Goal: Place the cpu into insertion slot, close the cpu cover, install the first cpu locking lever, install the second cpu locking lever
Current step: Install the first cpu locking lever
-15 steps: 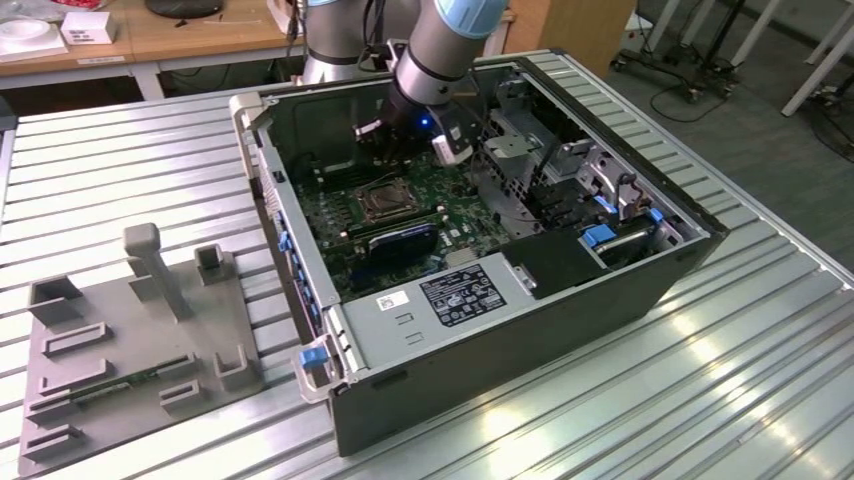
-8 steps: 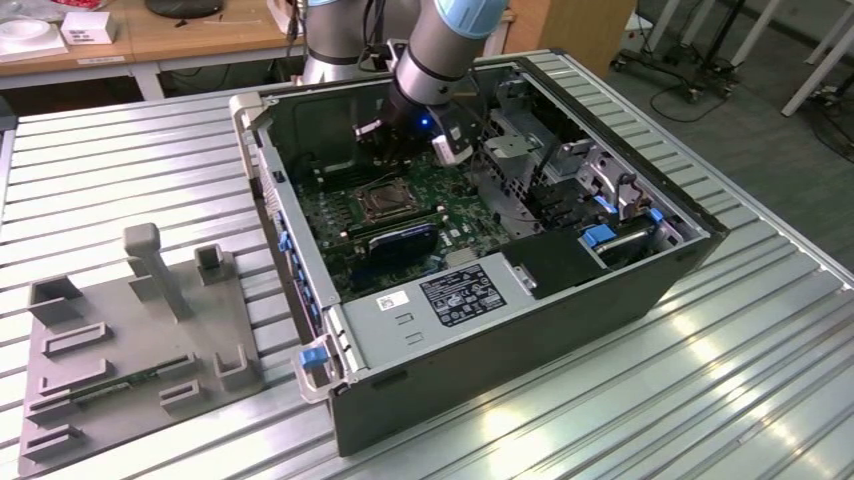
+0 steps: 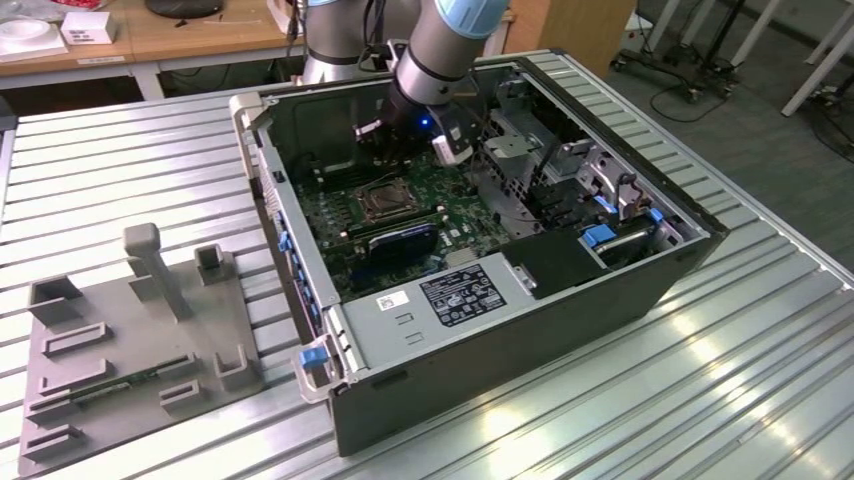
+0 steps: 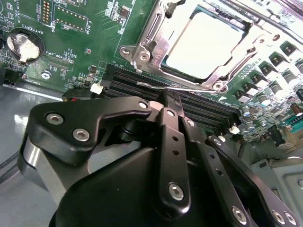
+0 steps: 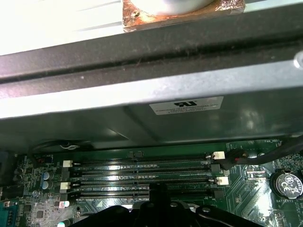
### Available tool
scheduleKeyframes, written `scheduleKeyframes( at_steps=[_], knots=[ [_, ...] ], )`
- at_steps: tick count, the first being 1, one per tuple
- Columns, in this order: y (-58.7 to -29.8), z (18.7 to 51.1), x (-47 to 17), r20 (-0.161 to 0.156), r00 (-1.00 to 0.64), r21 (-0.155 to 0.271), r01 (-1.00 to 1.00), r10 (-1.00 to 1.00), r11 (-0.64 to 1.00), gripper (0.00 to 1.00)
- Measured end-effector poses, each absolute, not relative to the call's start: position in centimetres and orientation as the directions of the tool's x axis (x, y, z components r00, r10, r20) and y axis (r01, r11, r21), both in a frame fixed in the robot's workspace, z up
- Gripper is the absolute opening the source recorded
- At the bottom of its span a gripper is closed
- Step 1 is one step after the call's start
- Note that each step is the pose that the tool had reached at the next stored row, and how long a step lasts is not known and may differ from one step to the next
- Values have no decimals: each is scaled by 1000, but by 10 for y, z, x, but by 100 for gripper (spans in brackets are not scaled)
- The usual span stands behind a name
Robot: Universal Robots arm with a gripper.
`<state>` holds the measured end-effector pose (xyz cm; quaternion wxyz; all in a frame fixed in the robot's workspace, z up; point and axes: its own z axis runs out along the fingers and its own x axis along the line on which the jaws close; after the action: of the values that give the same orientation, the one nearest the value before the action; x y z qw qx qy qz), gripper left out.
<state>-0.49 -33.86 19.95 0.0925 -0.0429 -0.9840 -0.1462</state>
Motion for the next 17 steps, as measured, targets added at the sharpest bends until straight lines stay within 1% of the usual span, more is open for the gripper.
scheduleKeyframes(
  at_steps=[17],
  knots=[
    [-340,196,-5,195,-979,280,112,57,954,11]
  ],
)
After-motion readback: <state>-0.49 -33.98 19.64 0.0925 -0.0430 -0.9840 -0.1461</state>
